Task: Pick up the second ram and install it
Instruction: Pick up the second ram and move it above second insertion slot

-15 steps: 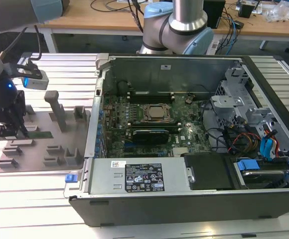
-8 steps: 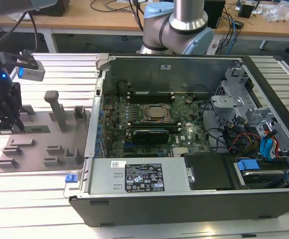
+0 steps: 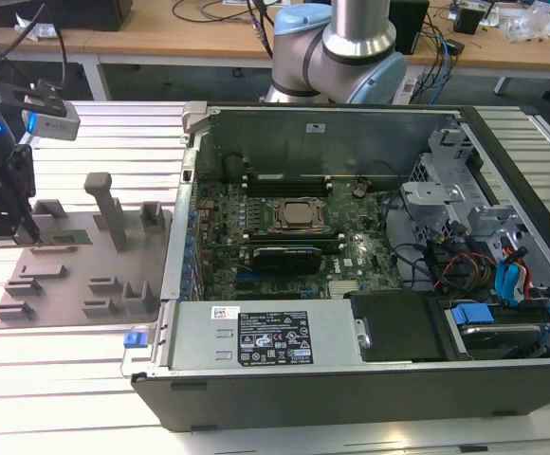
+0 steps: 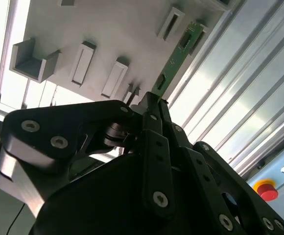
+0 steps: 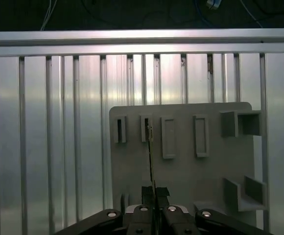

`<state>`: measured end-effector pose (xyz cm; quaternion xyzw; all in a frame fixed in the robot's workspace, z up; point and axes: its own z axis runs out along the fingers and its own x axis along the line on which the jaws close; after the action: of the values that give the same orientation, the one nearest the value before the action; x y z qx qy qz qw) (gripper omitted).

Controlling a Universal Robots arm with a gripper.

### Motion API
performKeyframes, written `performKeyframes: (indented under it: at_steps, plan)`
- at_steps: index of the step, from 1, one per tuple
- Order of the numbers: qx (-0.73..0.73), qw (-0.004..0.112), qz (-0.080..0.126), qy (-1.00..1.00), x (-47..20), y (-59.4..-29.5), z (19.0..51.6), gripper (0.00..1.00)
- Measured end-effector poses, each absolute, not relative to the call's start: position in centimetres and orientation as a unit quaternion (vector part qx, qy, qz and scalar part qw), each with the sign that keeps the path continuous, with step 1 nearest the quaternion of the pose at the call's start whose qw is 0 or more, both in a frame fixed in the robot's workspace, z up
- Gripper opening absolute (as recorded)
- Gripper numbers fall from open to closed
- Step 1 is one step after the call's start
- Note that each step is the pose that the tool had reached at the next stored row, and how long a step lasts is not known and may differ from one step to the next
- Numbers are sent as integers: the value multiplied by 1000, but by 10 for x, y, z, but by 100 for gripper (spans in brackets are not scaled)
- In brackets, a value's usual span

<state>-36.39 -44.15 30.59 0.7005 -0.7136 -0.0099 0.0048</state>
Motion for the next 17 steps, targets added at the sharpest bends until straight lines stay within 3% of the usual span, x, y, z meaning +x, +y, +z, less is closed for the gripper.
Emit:
performKeyframes:
  at_steps: [17]
  plan:
    - [701, 5, -10, -714, -364, -442, 340, 13]
